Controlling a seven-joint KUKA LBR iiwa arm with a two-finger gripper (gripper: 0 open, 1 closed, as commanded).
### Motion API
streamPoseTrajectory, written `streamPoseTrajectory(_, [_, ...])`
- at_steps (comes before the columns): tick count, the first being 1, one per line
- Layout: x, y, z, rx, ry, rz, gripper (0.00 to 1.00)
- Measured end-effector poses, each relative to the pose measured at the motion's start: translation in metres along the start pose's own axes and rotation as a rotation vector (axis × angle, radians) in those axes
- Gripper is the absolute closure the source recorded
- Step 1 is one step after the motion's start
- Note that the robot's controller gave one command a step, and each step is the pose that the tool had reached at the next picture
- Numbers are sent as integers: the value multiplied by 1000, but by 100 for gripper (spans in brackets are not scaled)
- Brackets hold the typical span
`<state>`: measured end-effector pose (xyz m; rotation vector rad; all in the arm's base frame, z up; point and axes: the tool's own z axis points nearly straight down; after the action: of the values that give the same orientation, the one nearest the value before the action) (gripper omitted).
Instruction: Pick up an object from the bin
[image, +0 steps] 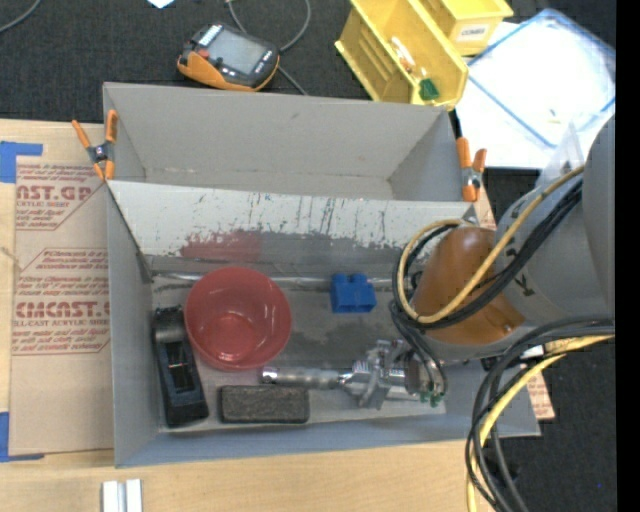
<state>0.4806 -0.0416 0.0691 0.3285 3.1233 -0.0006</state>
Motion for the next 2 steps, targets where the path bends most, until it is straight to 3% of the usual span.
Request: streamPoseTrajectory(2, [0,0,-2,0,1,0,100])
